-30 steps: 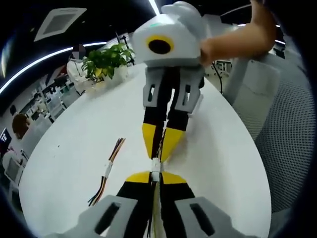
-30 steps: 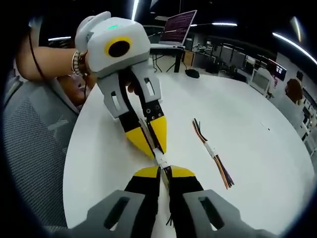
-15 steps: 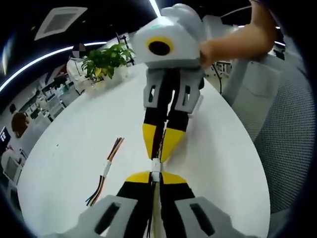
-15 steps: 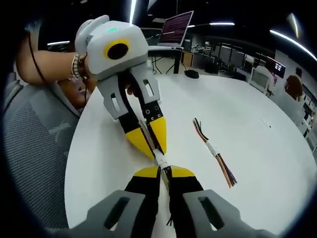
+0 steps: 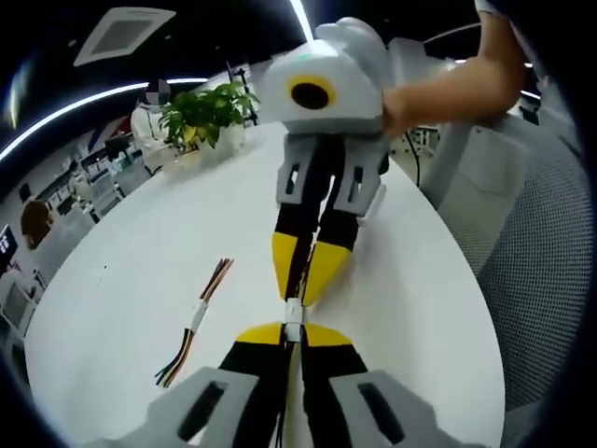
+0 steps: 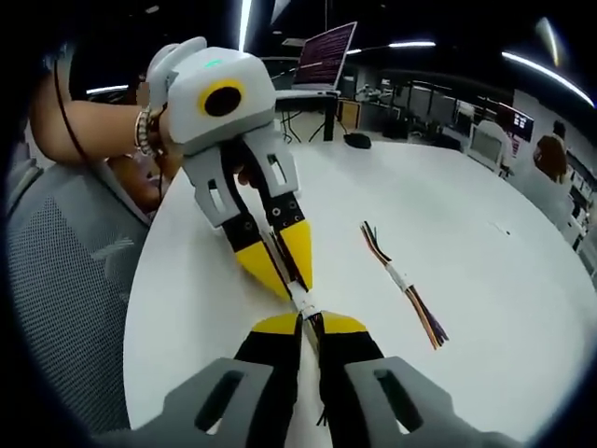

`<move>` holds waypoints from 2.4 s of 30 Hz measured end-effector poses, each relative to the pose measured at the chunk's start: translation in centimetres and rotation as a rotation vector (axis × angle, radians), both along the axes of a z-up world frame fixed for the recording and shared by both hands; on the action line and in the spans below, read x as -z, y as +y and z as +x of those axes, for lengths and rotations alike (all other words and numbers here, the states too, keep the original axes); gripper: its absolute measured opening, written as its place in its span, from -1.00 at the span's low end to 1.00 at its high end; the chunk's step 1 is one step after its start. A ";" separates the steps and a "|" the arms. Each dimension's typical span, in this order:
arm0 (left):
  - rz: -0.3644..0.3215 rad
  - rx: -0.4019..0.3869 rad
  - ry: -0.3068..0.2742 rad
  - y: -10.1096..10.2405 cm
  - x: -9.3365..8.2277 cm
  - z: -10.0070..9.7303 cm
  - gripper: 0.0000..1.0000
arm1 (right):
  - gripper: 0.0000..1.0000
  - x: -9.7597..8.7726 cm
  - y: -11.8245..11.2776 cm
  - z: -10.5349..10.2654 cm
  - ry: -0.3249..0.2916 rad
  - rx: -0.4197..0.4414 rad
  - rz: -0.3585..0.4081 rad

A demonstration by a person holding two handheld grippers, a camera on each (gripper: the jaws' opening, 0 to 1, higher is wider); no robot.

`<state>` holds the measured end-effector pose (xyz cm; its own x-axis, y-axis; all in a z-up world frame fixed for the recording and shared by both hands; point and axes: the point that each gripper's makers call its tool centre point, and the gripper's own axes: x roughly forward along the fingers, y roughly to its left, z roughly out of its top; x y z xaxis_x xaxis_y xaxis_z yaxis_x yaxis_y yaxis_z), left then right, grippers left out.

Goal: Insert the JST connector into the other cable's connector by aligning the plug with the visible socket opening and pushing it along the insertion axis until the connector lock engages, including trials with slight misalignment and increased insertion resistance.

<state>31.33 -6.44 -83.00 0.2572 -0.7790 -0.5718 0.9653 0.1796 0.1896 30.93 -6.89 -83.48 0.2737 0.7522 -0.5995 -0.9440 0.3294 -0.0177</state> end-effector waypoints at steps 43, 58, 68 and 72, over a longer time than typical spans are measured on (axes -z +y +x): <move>-0.230 -0.078 0.125 -0.2 1.2 7.0 -0.98 | -0.92 1.3 -0.1 7.1 0.033 0.090 0.224; -0.155 -0.108 0.111 0.6 2.2 7.4 -0.96 | -0.85 2.2 -0.2 7.2 -0.012 0.092 0.174; -0.230 -0.151 0.137 1.0 -0.8 6.6 -0.72 | -0.74 -1.5 -0.4 7.2 -0.062 0.100 0.194; -0.305 -0.197 0.135 0.9 -3.3 6.4 -0.46 | -0.58 -4.6 -0.6 7.4 -0.104 0.147 0.254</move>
